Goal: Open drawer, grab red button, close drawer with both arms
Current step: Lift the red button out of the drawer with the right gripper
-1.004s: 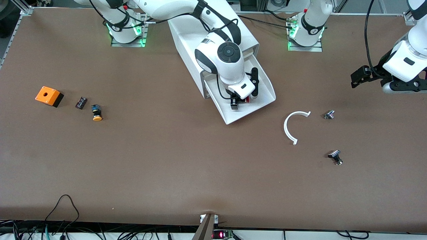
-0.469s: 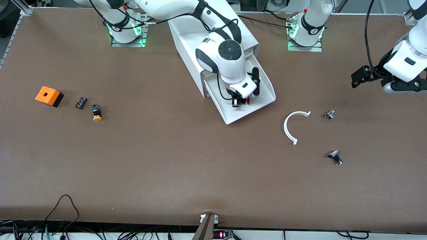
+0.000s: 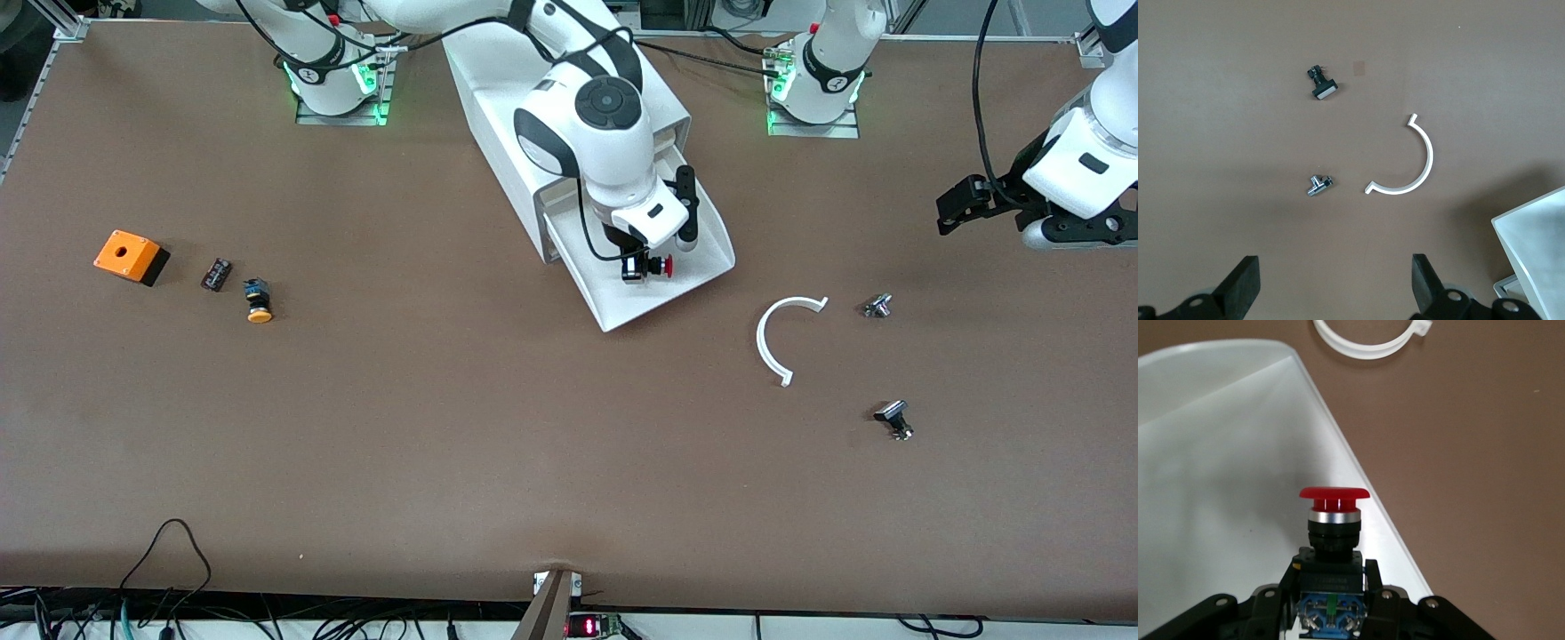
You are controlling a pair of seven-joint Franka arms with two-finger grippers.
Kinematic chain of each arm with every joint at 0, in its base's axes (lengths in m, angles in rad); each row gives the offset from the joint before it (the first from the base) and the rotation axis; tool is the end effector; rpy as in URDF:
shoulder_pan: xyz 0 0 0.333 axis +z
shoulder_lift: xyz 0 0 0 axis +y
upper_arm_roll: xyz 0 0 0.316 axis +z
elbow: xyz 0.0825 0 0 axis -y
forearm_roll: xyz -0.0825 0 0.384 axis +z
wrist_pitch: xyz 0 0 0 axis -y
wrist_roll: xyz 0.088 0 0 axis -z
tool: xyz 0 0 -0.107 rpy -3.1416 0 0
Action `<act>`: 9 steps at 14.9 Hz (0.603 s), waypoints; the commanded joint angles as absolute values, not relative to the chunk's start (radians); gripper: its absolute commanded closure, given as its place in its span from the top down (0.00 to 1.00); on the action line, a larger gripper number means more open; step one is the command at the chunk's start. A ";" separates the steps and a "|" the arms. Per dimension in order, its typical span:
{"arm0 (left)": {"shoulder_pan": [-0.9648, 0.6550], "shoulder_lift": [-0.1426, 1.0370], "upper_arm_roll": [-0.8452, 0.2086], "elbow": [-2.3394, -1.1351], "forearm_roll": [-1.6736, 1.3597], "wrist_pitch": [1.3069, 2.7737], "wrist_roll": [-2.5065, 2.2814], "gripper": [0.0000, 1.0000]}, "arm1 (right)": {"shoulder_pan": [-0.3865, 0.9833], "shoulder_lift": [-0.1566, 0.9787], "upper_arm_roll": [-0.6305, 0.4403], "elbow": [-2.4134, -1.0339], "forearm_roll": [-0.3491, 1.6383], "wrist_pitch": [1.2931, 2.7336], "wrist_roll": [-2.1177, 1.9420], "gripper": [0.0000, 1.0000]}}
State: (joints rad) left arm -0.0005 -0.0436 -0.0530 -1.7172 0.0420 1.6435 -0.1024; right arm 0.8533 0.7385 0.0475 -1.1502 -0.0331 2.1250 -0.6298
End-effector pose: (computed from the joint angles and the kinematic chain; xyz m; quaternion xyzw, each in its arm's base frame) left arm 0.5433 -0.0254 0.5854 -0.9994 -0.0226 0.0133 0.0232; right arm 0.4911 0.5993 0.3864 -0.7168 -0.6871 -0.1171 0.0161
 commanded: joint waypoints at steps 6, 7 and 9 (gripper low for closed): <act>-0.021 -0.003 -0.063 -1.690 0.064 1.629 -0.072 1.00 | 0.830 0.611 -0.040 -1.314 -0.043 2.129 -0.324 0.26; -0.028 0.005 -0.064 -1.690 0.066 1.629 -0.065 1.00 | 0.828 0.597 -0.064 -1.347 -0.043 2.132 -0.290 0.26; -0.031 0.058 -0.064 -1.695 0.064 1.641 -0.063 1.00 | 0.804 0.572 -0.092 -1.409 -0.040 2.155 -0.276 0.26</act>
State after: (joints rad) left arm -0.0236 0.0000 -0.0631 -1.7173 0.0420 1.6436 -0.0870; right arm 0.8253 0.6422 -0.0743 -1.2957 -0.0331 2.1245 -0.3168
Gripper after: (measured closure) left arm 0.000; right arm 0.595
